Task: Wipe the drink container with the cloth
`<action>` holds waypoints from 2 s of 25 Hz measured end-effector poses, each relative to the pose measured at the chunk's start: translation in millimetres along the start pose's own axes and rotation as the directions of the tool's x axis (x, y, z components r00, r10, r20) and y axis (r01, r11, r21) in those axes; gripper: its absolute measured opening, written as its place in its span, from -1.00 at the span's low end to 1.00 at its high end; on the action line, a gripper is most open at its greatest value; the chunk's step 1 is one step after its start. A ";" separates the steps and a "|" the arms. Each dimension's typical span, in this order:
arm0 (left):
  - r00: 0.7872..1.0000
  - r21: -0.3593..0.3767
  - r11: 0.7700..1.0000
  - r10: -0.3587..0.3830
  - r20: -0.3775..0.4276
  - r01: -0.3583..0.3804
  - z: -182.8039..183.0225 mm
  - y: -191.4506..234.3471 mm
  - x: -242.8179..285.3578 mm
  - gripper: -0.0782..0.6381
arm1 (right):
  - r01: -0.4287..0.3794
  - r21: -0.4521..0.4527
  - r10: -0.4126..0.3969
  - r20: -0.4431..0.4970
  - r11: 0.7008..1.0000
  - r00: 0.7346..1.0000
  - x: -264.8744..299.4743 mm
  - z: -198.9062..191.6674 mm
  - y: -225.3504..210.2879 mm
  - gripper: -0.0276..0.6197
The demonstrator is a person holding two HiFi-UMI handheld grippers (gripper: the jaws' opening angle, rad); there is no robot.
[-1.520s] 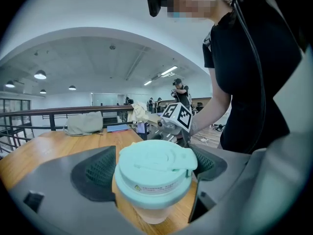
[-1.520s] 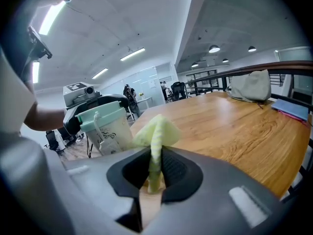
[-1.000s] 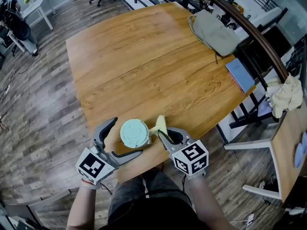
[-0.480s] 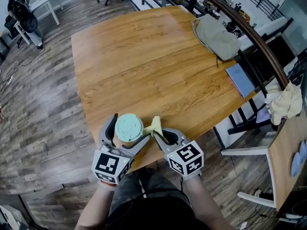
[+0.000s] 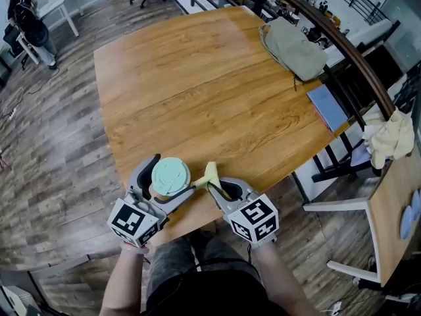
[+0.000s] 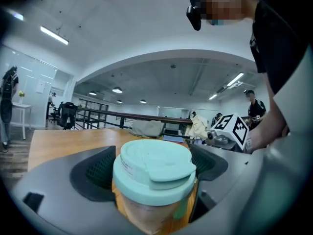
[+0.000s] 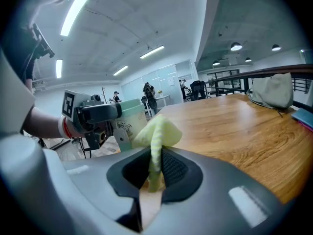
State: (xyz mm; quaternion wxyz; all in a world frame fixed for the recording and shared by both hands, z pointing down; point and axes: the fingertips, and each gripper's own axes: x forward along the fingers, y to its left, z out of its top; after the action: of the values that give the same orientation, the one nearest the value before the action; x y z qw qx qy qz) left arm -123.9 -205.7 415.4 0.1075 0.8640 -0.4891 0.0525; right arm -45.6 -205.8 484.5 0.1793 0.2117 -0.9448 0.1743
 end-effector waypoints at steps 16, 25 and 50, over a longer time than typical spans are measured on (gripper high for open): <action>0.927 -0.080 0.925 -0.364 0.092 0.371 6.0 25.2 -18.0 0.54 | -0.212 -0.158 0.209 -0.035 0.964 0.977 28.0 37.7 47.5 -0.77; 0.878 -0.081 0.876 -0.469 0.091 0.476 7.4 24.9 -13.6 0.54 | -0.222 -0.341 0.167 -0.183 0.914 0.969 50.5 49.1 51.0 -0.77; 0.835 -0.150 0.822 -0.537 0.121 0.550 3.3 54.3 -32.0 0.54 | -0.113 -0.170 0.043 -0.370 0.979 0.928 82.5 -41.2 35.8 -0.77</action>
State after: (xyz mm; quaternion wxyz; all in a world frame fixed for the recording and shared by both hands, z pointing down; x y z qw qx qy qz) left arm -186.9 -206.9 413.1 0.1772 0.9555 -0.2290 -0.0559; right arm -121.0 -186.5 545.6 0.3635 0.1197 -0.9151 0.1273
